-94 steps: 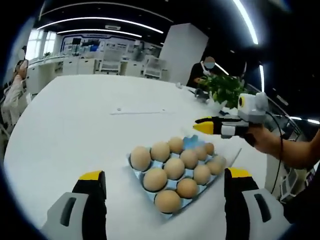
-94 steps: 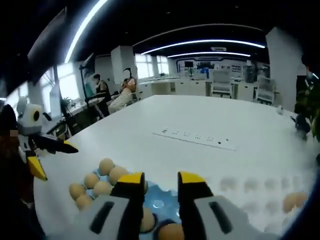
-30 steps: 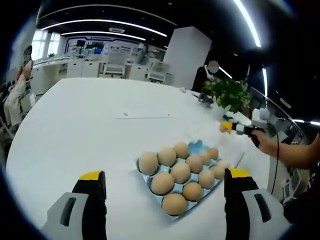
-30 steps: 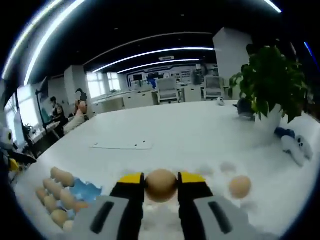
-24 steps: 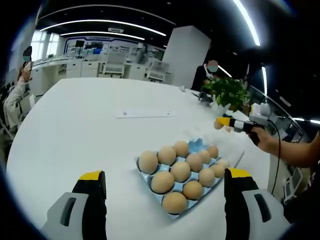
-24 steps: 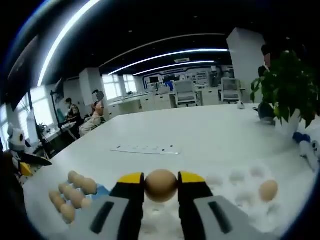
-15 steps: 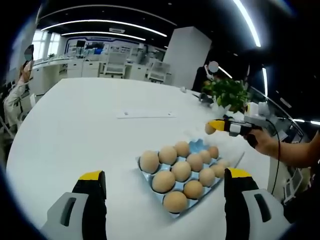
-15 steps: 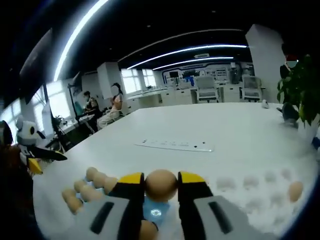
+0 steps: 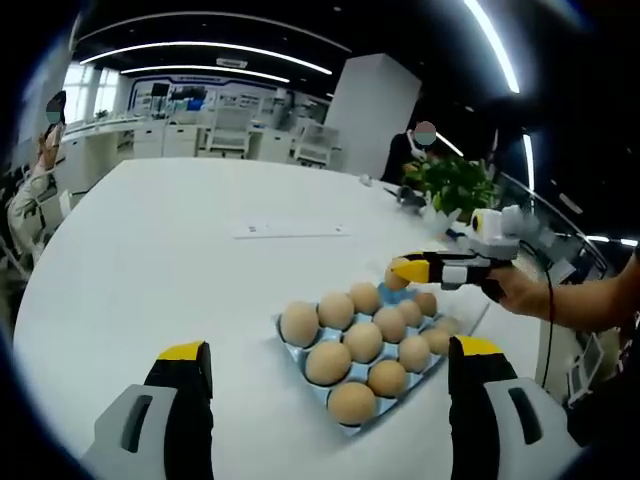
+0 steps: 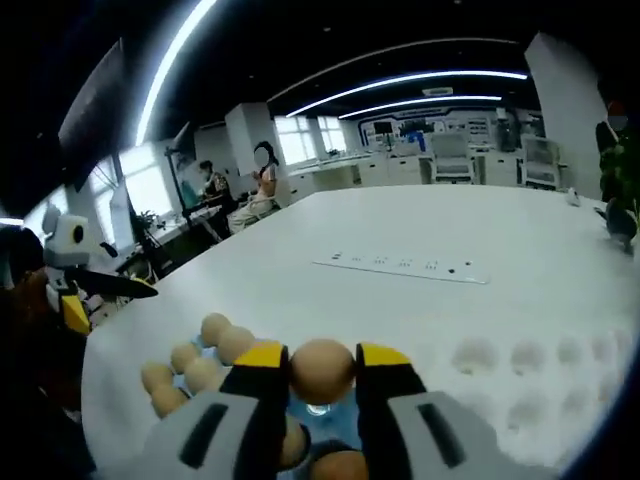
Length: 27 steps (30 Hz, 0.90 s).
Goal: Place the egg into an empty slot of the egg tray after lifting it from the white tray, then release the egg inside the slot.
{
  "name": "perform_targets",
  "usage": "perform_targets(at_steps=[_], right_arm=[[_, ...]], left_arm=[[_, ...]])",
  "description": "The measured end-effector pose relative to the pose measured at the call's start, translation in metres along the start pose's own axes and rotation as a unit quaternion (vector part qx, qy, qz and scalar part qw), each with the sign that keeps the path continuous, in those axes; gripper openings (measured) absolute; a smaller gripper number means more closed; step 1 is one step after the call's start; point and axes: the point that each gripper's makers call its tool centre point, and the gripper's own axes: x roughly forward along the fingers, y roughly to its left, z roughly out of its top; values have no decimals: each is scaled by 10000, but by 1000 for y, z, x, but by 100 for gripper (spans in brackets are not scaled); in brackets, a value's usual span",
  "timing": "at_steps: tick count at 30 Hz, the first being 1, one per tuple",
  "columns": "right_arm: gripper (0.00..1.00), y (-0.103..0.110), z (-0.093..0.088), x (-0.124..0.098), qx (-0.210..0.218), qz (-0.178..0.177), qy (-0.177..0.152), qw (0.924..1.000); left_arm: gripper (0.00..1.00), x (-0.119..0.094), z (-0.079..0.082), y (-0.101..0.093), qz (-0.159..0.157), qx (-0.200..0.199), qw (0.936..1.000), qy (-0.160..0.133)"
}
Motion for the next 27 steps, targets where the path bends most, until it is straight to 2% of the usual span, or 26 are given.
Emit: perform_targets(at_steps=[9, 17, 24, 27], right_arm=[[26, 3, -13, 11, -43, 95, 223, 9997], [26, 5, -24, 12, 13, 145, 414, 9990], [25, 3, -24, 13, -101, 196, 381, 9990], [24, 3, -23, 12, 89, 248, 333, 9991]], left_arm=[[99, 0, 4, 1, 2, 38, 10000, -54], [99, 2, 5, 0, -27, 64, 10000, -41], [99, 4, 7, -1, -57, 60, 10000, -53], [99, 4, 7, -2, -79, 101, 9999, -41]])
